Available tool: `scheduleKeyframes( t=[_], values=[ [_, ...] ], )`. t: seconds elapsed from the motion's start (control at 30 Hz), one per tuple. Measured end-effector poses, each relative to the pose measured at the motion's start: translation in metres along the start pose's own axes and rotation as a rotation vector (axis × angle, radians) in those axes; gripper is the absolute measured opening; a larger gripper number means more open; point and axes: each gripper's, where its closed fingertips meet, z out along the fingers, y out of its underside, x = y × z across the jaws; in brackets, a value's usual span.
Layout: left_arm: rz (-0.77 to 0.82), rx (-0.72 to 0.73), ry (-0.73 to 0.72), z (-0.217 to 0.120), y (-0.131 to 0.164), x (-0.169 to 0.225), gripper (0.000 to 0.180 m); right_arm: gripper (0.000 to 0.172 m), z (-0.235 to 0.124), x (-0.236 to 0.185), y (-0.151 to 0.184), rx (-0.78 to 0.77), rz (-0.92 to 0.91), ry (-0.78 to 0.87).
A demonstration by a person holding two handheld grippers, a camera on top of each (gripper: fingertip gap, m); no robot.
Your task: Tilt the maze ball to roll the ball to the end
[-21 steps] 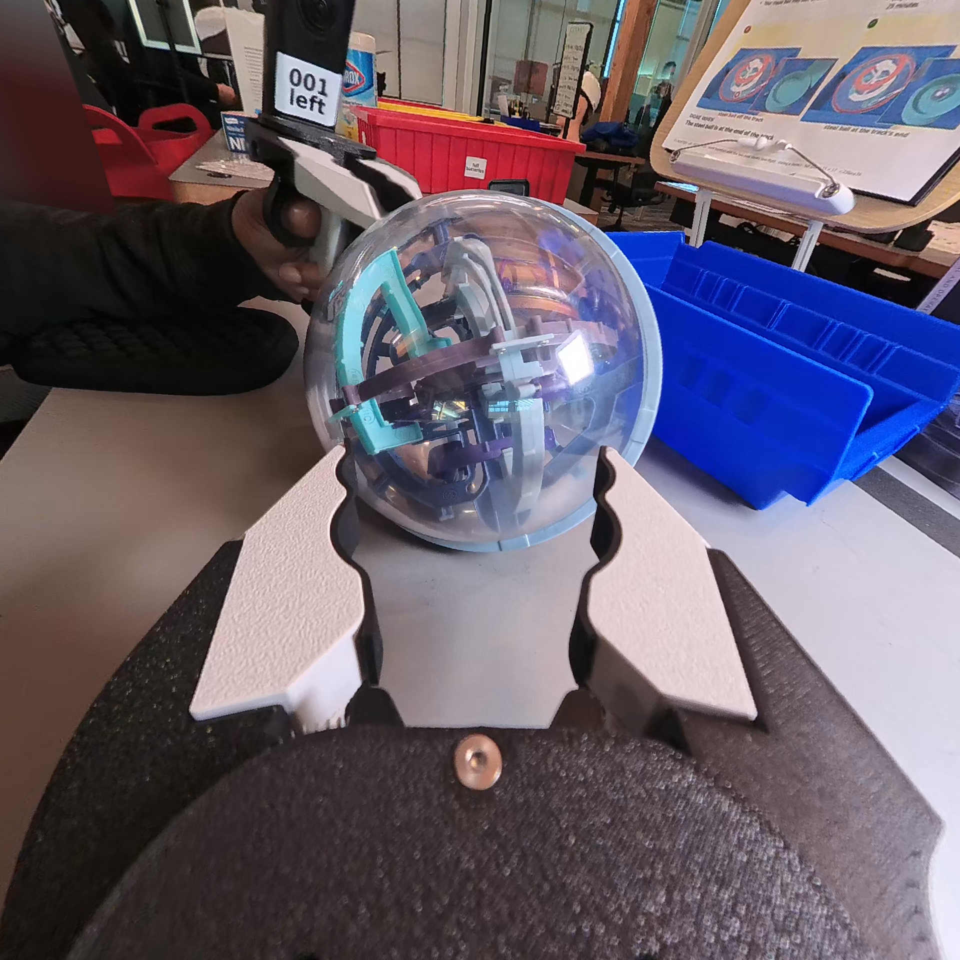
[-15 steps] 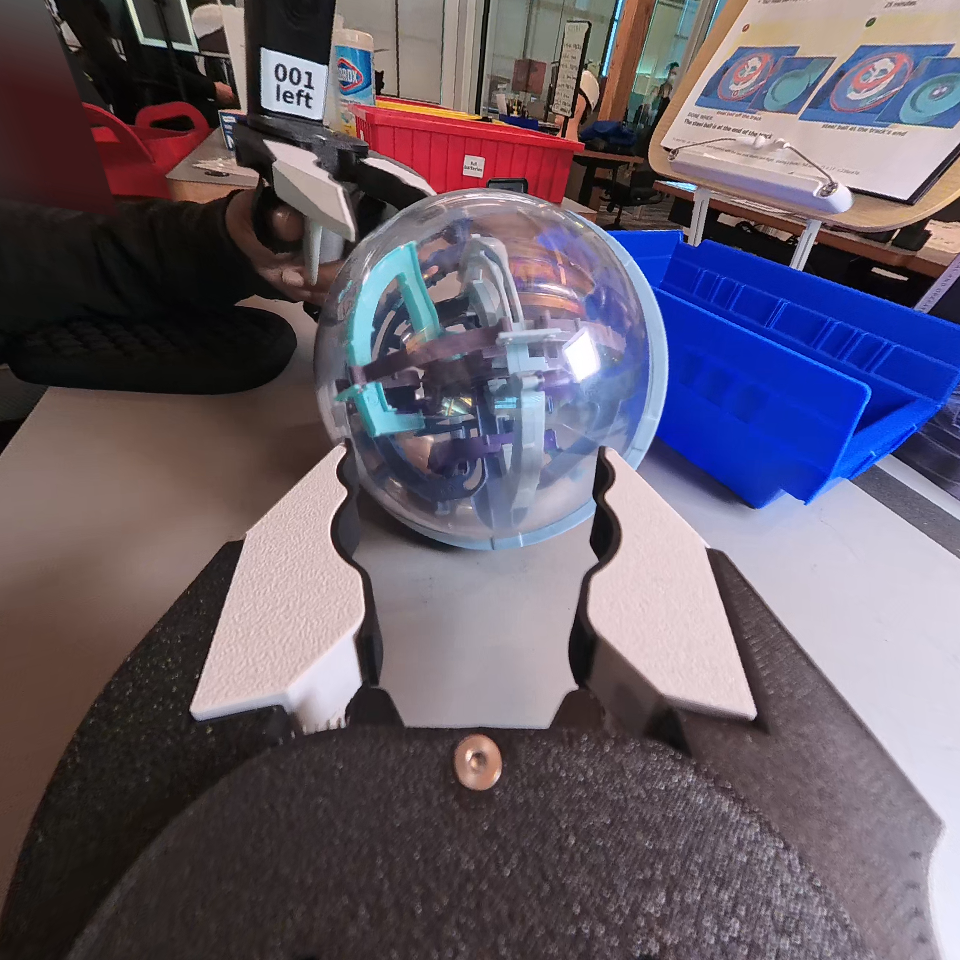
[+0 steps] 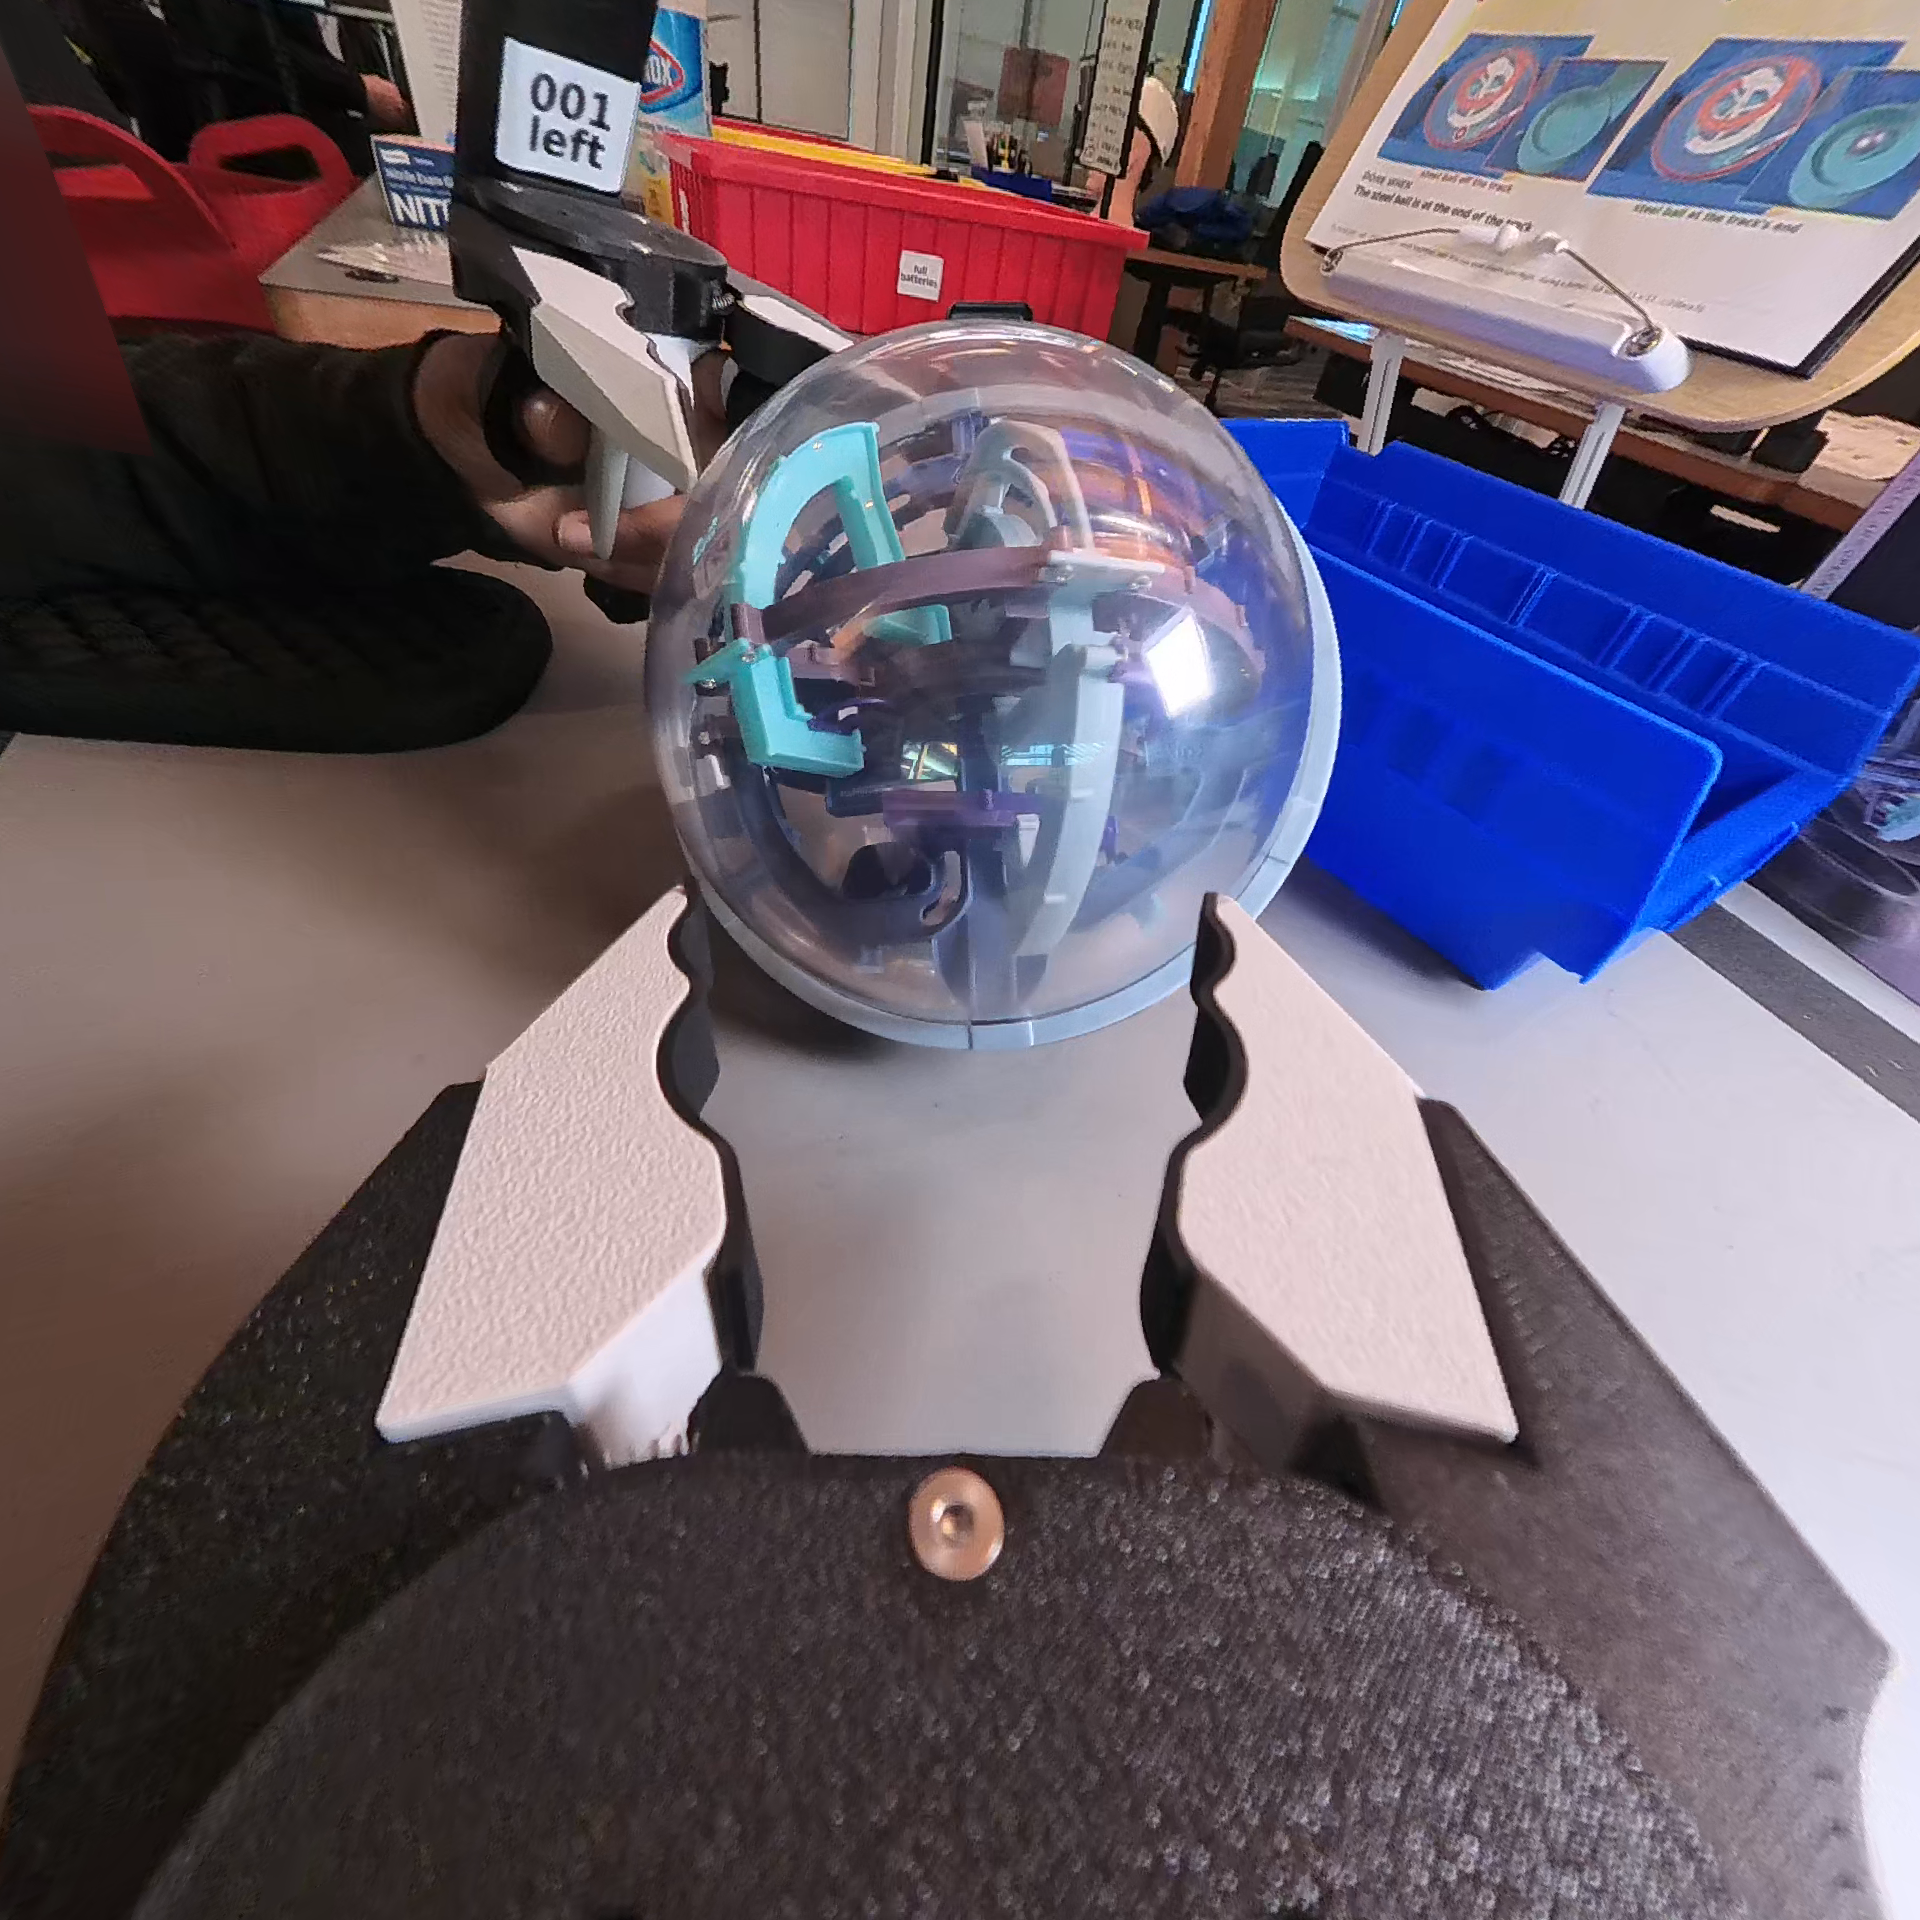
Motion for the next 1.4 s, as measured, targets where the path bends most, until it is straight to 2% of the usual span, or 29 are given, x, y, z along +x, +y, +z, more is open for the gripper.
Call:
scheduleKeyframes(
  t=[0.23,0.5,0.57,0.67,0.8,1.07,1.4],
  values=[
    [-0.022,-0.012,0.023,0.001,0.004,0.001,0.087,0.091,0.001,0.001,0.002,-0.013,-0.004,0.009],
    [-0.022,-0.016,0.018,-0.002,0.004,-0.002,0.068,0.09,0.001,0.002,0.005,-0.03,-0.012,0.017],
    [-0.03,-0.011,0.024,-0.004,0.003,-0.003,0.058,0.089,0.002,0.002,0.005,-0.033,-0.015,0.017],
    [-0.045,-0.007,0.045,-0.006,0.003,-0.002,0.028,0.09,0.002,0.003,0.007,-0.044,-0.015,0.024],
    [-0.06,0.003,0.071,-0.008,0.002,-0.001,0.014,0.09,0.002,0.003,0.007,-0.041,-0.009,0.023],
    [-0.02,-0.003,0.092,-0.007,0.002,0.007,0.013,0.09,0.002,0.005,0.009,-0.048,-0.006,0.028],
    [-0.017,-0.028,0.189,-0.007,0.006,0.026,0.011,0.094,0.001,0.006,0.01,-0.048,-0.003,0.034]
  ],
)
